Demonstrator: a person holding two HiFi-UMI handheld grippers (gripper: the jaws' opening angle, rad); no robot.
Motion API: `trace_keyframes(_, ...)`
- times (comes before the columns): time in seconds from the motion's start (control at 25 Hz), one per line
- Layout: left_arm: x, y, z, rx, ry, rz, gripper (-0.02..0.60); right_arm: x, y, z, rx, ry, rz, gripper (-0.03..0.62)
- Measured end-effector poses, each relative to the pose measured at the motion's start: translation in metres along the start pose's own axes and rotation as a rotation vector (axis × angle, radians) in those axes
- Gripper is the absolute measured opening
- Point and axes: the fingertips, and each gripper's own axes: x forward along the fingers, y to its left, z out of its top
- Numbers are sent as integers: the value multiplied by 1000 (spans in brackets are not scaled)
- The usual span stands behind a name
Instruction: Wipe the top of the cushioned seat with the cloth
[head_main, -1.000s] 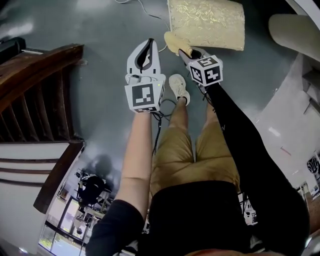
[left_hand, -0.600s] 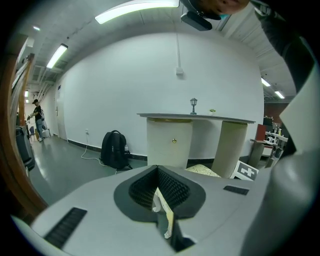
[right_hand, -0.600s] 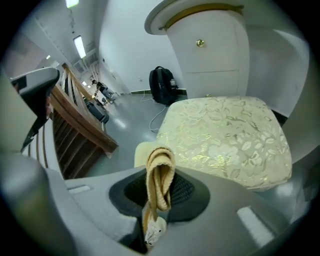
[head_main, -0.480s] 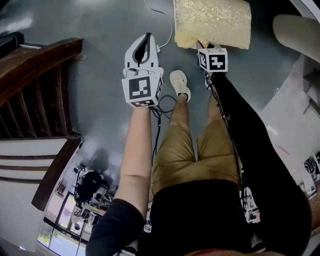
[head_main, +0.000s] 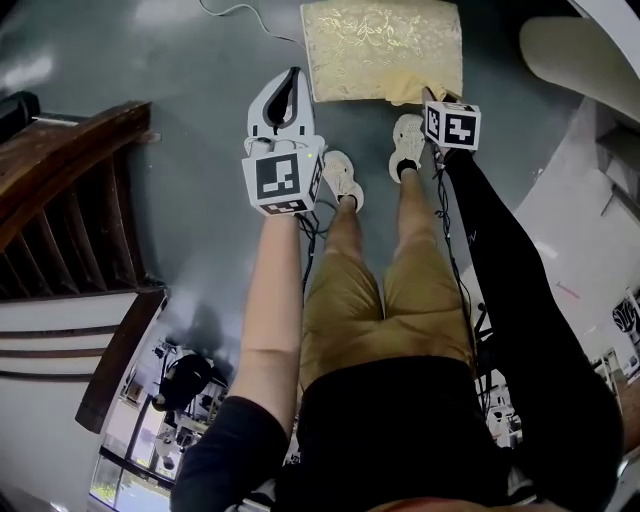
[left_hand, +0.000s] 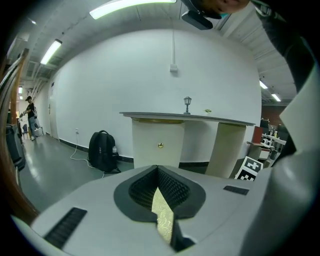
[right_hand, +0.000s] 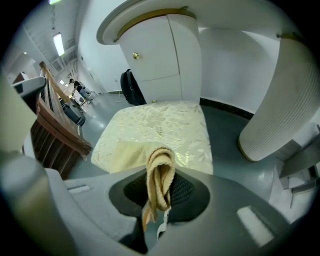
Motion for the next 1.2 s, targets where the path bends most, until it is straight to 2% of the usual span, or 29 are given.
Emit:
trace_keyframes(0.32,51,-48,19,10,8,-26,8,-11,-92,6,35,18,-46,58)
trace_keyframes(0.48,69,-67,31,21,-9,-42,8,-22,-138,-2,39,59,-121,58)
trace_keyframes(0.76,82,-67,36,0,-18,-48,8,-41,-188,-3,105,35,-192,58)
trace_keyframes(0.88,83,-59,31,13,-10,-69,8,-47,-185,4,172,-12,-198,58)
trace_keyframes(1.0,80,-41,28,26,-8,-79,8,-46,-158,29,187,-94,-162,58)
trace_keyframes(1.2,76,2,23,-12,-7,-66,8,-33,-66,101,151,-266,20,58)
